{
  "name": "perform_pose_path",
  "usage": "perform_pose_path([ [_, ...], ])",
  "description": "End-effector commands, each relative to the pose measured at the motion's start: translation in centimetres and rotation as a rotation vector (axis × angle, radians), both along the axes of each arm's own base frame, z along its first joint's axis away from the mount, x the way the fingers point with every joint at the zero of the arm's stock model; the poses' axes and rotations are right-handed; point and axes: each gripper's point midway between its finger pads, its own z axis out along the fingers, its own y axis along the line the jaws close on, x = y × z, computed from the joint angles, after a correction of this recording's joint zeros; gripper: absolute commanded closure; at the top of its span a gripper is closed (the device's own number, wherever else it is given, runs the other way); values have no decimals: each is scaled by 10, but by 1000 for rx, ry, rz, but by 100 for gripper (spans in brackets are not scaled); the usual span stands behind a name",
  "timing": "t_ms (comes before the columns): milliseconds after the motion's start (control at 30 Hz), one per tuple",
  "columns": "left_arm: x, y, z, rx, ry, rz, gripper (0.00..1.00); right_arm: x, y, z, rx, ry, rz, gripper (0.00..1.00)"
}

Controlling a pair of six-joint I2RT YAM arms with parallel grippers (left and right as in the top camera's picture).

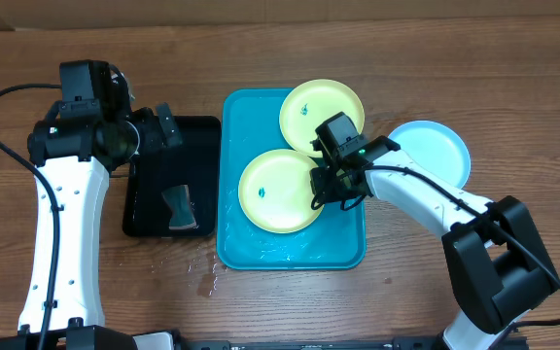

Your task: Clean dirty plates on tray and stack at the side

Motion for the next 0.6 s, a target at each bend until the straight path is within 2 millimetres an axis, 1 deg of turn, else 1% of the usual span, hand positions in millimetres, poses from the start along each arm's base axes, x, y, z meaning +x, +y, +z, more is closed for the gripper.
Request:
perform_pose_path([
  [0,5,-4,4,-13,-11,4,0,3,1,4,6,-24,-1,76],
  [133,5,-4,4,-13,-11,4,0,3,0,3,0,-23,-7,83],
  [200,5,-4,4,-13,-11,4,0,1,-1,2,-4,-16,-7,84],
  [233,5,-4,4,-13,-11,4,0,0,-2,2,-6,-11,-12,84],
  [300,5,-4,4,-13,-11,4,0,0,-4,1,-9,-3,-45,77],
  [333,5,-4,4,-13,-11,4,0,0,-5,0,-13,-1,-59,75],
  [467,5,-4,4,-13,-11,4,1,5,-11,-4,-40,-29,-101,75],
  [567,5,-4,4,-13,-11,4,0,6,-12,-9,-37,-43,-105,76],
])
